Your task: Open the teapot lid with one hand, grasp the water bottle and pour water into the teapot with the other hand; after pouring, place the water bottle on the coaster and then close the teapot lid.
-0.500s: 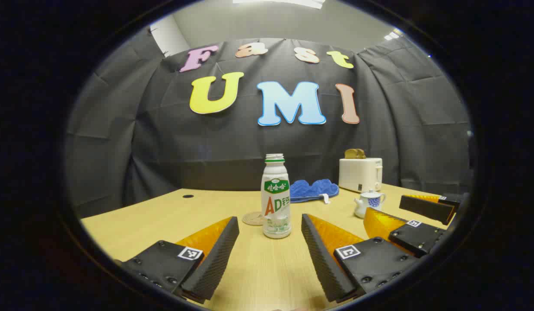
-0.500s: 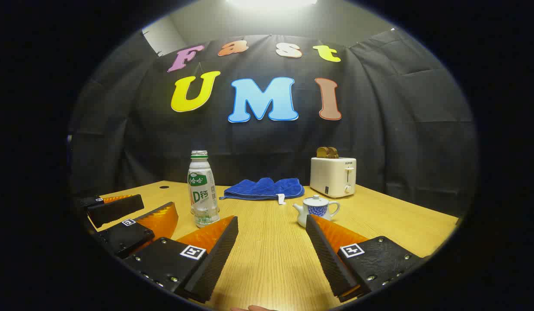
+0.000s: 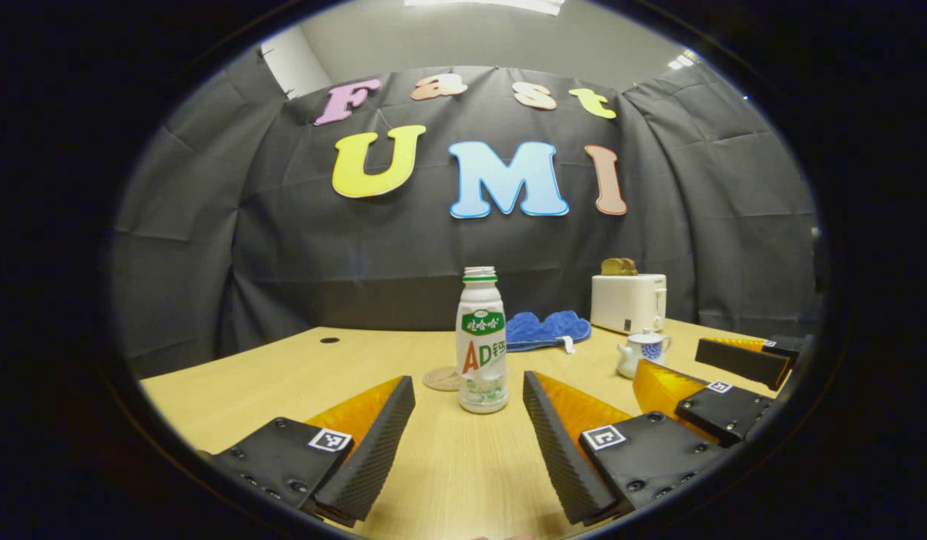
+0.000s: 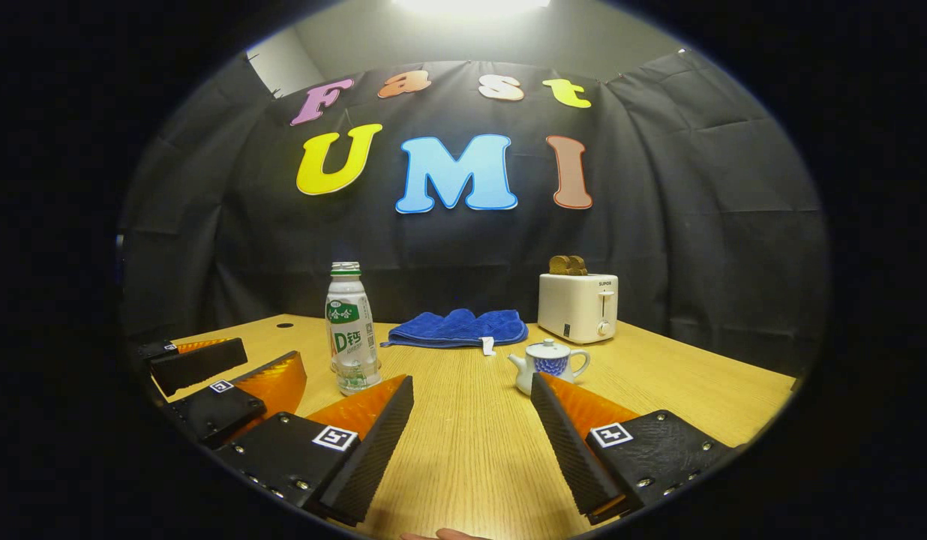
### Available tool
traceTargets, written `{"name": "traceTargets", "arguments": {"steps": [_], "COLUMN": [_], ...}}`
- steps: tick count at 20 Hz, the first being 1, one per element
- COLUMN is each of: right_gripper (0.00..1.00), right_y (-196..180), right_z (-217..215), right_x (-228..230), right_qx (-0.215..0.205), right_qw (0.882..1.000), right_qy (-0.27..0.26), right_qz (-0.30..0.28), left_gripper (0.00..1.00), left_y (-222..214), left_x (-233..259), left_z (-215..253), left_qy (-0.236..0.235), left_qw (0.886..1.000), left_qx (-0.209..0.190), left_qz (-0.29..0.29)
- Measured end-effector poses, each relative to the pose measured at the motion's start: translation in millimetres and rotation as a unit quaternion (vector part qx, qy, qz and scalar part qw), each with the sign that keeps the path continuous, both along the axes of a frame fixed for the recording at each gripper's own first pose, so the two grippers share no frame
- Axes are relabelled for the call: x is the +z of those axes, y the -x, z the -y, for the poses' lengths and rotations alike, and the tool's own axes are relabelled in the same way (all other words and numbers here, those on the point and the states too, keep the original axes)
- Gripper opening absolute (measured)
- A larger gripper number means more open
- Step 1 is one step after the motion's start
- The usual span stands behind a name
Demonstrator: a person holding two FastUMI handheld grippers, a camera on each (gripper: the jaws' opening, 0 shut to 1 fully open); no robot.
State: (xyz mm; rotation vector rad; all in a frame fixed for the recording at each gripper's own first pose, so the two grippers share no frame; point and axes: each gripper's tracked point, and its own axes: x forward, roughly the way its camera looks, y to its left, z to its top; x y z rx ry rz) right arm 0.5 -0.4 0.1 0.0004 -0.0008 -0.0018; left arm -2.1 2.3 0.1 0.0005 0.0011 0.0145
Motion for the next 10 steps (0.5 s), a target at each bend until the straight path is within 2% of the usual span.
{"name": "traceTargets", "arguments": {"steps": [3, 5, 10], "right_gripper": [0.97, 0.97, 0.97], "right_y": [-0.2, -0.4, -0.1], "right_z": [-1.0, -2.2, 6.5], "right_x": [-0.7, -0.8, -0.9], "right_qx": [0.004, 0.009, -0.018], "right_qw": [1.000, 1.000, 1.000], "right_qy": [0.000, 0.000, 0.000], "right_qz": [-0.001, -0.001, 0.000], "left_gripper": [0.93, 0.99, 0.99], "left_y": [-1.8, -0.6, -1.8], "left_x": [-0.3, -0.2, -2.3], "left_z": [1.0, -2.1, -7.8], "left_qy": [-0.001, -0.001, -0.002], "left_qw": [1.000, 1.000, 1.000], "left_qx": [0.000, 0.006, 0.026], "left_qz": [-0.001, -0.001, -0.004]}}
